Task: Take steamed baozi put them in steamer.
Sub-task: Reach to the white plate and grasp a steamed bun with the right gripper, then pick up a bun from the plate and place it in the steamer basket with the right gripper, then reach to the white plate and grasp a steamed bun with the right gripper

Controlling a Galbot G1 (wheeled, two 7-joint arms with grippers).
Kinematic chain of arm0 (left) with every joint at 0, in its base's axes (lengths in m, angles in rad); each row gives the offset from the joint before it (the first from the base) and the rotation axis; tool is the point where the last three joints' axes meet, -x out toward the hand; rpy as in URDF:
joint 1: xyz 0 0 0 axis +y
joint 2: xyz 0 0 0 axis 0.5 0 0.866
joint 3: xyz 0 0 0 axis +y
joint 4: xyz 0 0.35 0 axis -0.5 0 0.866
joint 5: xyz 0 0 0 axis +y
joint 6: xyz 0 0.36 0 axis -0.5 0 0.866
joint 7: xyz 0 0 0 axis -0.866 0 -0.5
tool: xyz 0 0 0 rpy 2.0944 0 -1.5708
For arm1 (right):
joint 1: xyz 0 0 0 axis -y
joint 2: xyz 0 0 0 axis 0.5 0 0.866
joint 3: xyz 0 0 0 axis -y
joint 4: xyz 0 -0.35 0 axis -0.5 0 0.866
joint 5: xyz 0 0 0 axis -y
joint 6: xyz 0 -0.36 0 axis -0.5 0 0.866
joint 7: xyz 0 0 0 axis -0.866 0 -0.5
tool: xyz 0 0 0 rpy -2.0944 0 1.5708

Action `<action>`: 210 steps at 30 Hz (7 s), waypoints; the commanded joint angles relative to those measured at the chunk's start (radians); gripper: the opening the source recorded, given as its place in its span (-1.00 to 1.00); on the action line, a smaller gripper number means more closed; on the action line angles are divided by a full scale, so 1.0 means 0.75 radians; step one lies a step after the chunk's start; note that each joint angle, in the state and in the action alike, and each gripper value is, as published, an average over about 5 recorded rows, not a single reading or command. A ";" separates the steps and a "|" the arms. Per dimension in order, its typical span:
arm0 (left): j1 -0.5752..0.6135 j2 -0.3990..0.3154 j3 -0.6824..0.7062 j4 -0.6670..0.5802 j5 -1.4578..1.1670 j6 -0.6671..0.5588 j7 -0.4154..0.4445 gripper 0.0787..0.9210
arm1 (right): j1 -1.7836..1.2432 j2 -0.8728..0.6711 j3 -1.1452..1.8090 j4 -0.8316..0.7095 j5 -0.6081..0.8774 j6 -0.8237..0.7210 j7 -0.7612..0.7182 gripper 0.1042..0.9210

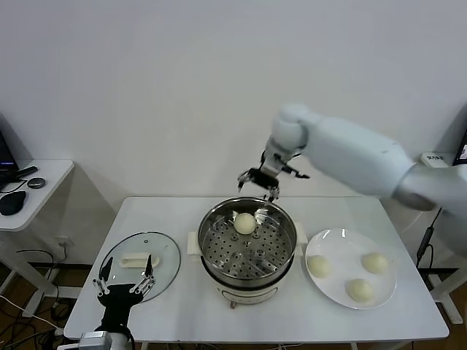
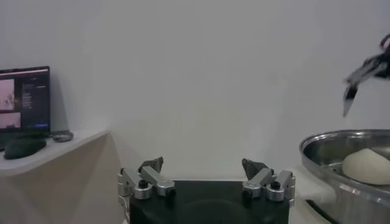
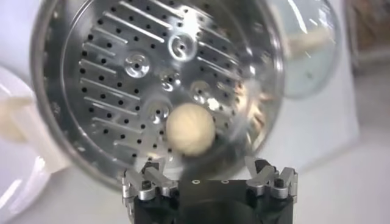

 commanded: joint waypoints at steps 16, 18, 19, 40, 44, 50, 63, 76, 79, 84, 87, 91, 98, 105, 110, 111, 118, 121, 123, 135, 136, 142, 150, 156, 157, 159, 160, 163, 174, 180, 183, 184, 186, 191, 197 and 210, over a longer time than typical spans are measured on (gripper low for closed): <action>0.028 0.022 0.004 -0.002 -0.012 0.007 0.005 0.77 | -0.303 -0.646 0.206 0.434 -0.158 -1.199 -0.334 0.76; 0.033 0.022 0.002 0.000 -0.012 0.009 0.006 0.77 | -0.379 -0.630 0.249 0.405 -0.188 -1.169 -0.319 0.76; 0.035 0.021 0.001 0.001 -0.011 0.009 0.007 0.77 | -0.412 -0.618 0.266 0.391 -0.201 -1.155 -0.308 0.76; 0.069 0.013 -0.013 0.034 -0.002 0.011 0.007 0.77 | -0.861 -0.364 0.550 0.146 -0.374 -0.904 -0.179 0.76; 0.069 0.013 -0.014 0.036 0.000 0.014 0.008 0.77 | -0.895 -0.350 0.594 0.128 -0.401 -0.896 -0.173 0.76; 0.068 0.012 -0.015 0.036 0.001 0.015 0.010 0.77 | -0.924 -0.350 0.626 0.130 -0.409 -0.898 -0.179 0.76; 0.071 0.013 -0.008 0.039 0.000 0.018 0.012 0.77 | -0.993 -0.346 0.688 0.122 -0.423 -0.902 -0.136 0.76; 0.068 0.013 -0.010 0.046 -0.001 0.018 0.012 0.77 | -1.016 -0.323 0.704 0.095 -0.421 -0.910 -0.099 0.75; 0.067 0.013 -0.009 0.049 -0.001 0.018 0.012 0.77 | -1.018 -0.325 0.710 0.098 -0.420 -0.909 -0.104 0.68; 0.063 0.012 -0.005 0.053 0.000 0.019 0.012 0.77 | -1.017 -0.328 0.716 0.096 -0.419 -0.908 -0.105 0.50; 0.061 0.012 -0.005 0.053 0.000 0.019 0.013 0.77 | -1.017 -0.332 0.719 0.097 -0.421 -0.907 -0.109 0.44; 0.056 0.012 -0.004 0.058 0.000 0.020 0.013 0.77 | -1.015 -0.343 0.727 0.099 -0.422 -0.906 -0.117 0.37; 0.052 0.010 0.006 0.060 0.001 0.020 0.012 0.77 | -1.004 -0.372 0.745 0.116 -0.414 -0.907 -0.130 0.30; 0.045 0.012 0.014 0.053 0.000 0.019 0.012 0.77 | -0.933 -0.451 0.730 0.176 -0.367 -0.925 -0.152 0.25; 0.033 0.017 0.011 0.040 -0.001 0.020 0.012 0.77 | -0.671 -0.533 0.540 0.261 -0.234 -0.964 -0.187 0.19; 0.030 0.018 0.010 0.037 -0.001 0.020 0.011 0.77 | -0.580 -0.546 0.471 0.283 -0.190 -0.977 -0.193 0.19; 0.019 0.015 0.031 0.015 0.036 0.021 -0.002 0.77 | 0.063 -0.456 0.007 0.356 0.137 -1.053 -0.234 0.18; 0.014 0.013 0.045 0.002 0.047 0.019 -0.007 0.77 | 0.216 -0.356 -0.104 0.350 0.215 -1.077 -0.242 0.18; 0.011 0.015 0.048 -0.009 0.045 0.020 -0.008 0.77 | 0.269 -0.290 -0.141 0.346 0.260 -1.097 -0.243 0.18; 0.002 0.029 0.041 -0.055 0.033 0.035 -0.007 0.77 | 0.215 0.213 -0.227 0.169 0.386 -1.174 -0.204 0.18; 0.001 0.030 0.042 -0.056 0.033 0.036 -0.007 0.77 | 0.190 0.252 -0.230 0.145 0.383 -1.178 -0.199 0.18; -0.007 0.034 0.052 -0.057 0.024 0.041 -0.008 0.77 | 0.040 0.413 -0.232 0.031 0.349 -1.213 -0.162 0.18; -0.018 0.038 0.046 -0.057 -0.008 0.046 -0.007 0.77 | -0.127 0.553 -0.203 -0.126 0.243 -1.232 -0.126 0.19; -0.028 0.038 0.046 -0.056 -0.019 0.050 -0.004 0.77 | -0.171 0.577 -0.211 -0.133 0.195 -1.249 -0.111 0.20; -0.029 0.038 0.046 -0.056 -0.020 0.050 -0.004 0.77 | -0.176 0.577 -0.211 -0.131 0.191 -1.253 -0.109 0.20; -0.032 0.038 0.047 -0.055 -0.021 0.051 -0.003 0.77 | -0.182 0.578 -0.211 -0.128 0.187 -1.260 -0.108 0.19; -0.032 0.037 0.047 -0.055 -0.022 0.051 -0.003 0.77 | -0.183 0.578 -0.212 -0.127 0.185 -1.261 -0.108 0.19; -0.034 0.036 0.047 -0.055 -0.023 0.052 -0.003 0.77 | -0.188 0.576 -0.214 -0.123 0.180 -1.264 -0.109 0.18; -0.031 0.032 0.042 -0.057 -0.024 0.052 -0.002 0.77 | -0.176 0.506 -0.175 -0.024 0.184 -1.285 -0.094 0.48; -0.032 0.027 0.043 -0.058 -0.023 0.053 0.002 0.77 | -0.094 0.353 -0.108 0.121 0.189 -1.304 -0.108 0.74; -0.030 0.024 0.042 -0.058 -0.022 0.055 0.006 0.77 | -0.033 0.231 -0.080 0.227 0.194 -1.302 -0.121 0.76; -0.030 0.023 0.040 -0.057 -0.023 0.056 0.008 0.77 | -0.012 0.174 -0.069 0.269 0.198 -1.301 -0.123 0.76; -0.031 0.022 0.035 -0.055 -0.025 0.057 0.011 0.77 | 0.020 0.052 -0.043 0.344 0.207 -1.296 -0.123 0.76; -0.027 0.034 0.011 -0.044 -0.041 0.058 0.009 0.77 | 0.048 -0.265 0.072 0.483 0.228 -1.276 -0.129 0.76; -0.006 0.048 -0.007 -0.027 -0.050 0.059 0.012 0.77 | -0.054 -0.667 0.220 0.590 0.145 -1.170 -0.146 0.76; 0.045 0.039 0.002 0.003 -0.042 0.071 0.023 0.77 | -1.274 -1.060 1.067 0.614 -0.095 -0.854 -0.100 0.76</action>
